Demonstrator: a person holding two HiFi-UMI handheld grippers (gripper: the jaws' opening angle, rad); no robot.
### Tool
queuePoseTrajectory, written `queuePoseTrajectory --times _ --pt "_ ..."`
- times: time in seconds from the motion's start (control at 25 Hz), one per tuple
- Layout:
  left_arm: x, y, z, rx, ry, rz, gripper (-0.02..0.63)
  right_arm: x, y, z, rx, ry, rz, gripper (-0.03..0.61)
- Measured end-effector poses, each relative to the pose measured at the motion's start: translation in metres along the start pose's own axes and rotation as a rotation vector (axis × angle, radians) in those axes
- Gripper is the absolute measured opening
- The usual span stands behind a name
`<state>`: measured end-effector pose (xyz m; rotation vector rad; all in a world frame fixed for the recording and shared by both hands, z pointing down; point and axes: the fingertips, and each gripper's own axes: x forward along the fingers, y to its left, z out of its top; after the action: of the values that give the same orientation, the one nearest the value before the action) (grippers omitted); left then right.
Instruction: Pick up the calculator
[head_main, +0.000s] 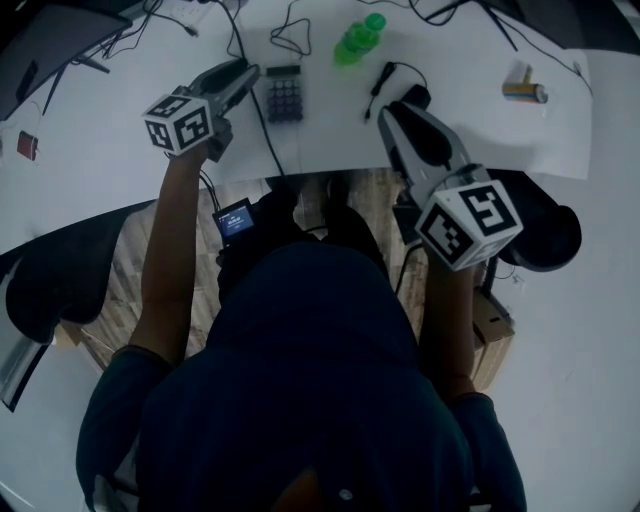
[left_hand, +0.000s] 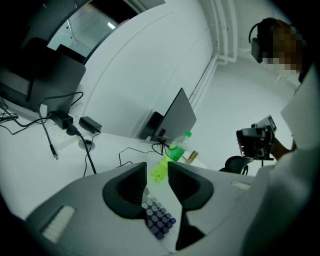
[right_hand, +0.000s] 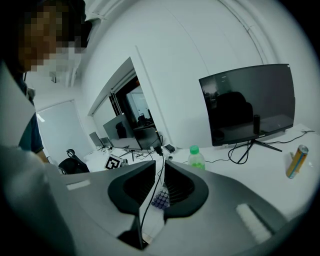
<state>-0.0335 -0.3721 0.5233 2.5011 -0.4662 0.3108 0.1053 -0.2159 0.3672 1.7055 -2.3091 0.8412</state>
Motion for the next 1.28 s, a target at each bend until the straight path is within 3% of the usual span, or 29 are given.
queuePoseTrajectory --times 1.0,1.28 --pt "0.070 0.068 -0.083 -0.061 0.242 0.058 0.204 0.020 -0.026 -0.029 0.071 0.067 -0.042 0.040" --pt "0.081 0.072 -0.095 -0.034 0.359 0.084 0.177 0.022 -0.034 -0.030 0.084 0.071 -0.045 0.039"
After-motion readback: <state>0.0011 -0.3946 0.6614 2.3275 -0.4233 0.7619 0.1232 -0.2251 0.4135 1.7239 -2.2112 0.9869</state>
